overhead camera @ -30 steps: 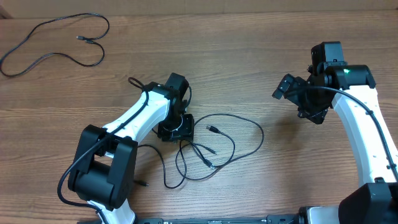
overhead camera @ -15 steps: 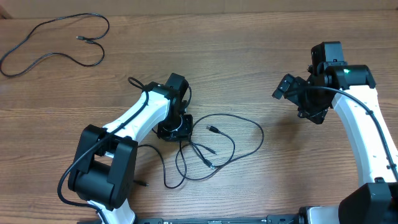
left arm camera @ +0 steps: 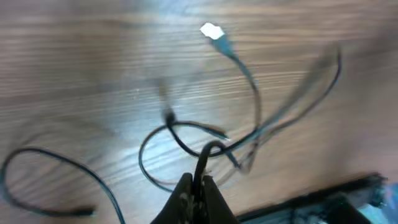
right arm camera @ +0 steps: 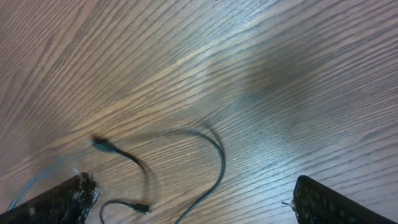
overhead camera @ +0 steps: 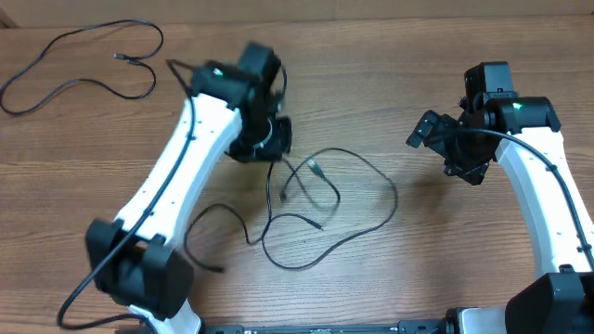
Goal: Untangle cables
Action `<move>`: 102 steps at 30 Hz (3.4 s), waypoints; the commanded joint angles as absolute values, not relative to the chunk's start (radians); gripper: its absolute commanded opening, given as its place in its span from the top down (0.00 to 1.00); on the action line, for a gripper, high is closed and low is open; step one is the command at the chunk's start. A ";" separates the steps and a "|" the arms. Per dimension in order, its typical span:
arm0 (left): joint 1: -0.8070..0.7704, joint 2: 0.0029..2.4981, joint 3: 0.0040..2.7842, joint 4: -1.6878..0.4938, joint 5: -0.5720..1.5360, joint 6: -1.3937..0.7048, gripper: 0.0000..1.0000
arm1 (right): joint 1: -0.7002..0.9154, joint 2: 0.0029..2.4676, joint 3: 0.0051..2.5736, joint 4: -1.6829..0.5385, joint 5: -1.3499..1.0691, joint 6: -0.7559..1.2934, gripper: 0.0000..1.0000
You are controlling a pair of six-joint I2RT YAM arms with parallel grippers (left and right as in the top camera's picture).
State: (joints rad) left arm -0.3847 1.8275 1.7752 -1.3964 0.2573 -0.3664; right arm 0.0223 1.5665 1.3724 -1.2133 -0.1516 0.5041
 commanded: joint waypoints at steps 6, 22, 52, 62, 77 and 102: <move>-0.383 1.660 2.164 -1.487 0.253 -0.284 0.96 | 0.024 1.562 1.374 -1.208 -0.142 0.500 0.00; -0.380 1.531 2.229 -1.365 -0.231 -0.288 0.96 | 0.024 1.562 1.374 -1.208 -0.142 0.500 0.00; 0.439 1.774 2.227 -0.932 -0.156 -0.467 0.96 | 0.024 1.562 1.374 -1.208 -0.142 0.500 0.00; 0.440 1.834 2.225 -1.154 0.314 0.087 0.96 | 0.024 1.562 1.374 -1.208 -0.142 0.500 0.00; 0.464 1.861 2.063 -1.356 0.220 -0.017 0.96 | 0.024 1.562 1.374 -1.208 -0.142 0.500 0.00; 0.729 2.112 1.980 -1.109 -0.084 -0.449 0.93 | 0.024 1.562 1.374 -1.208 -0.142 0.500 0.00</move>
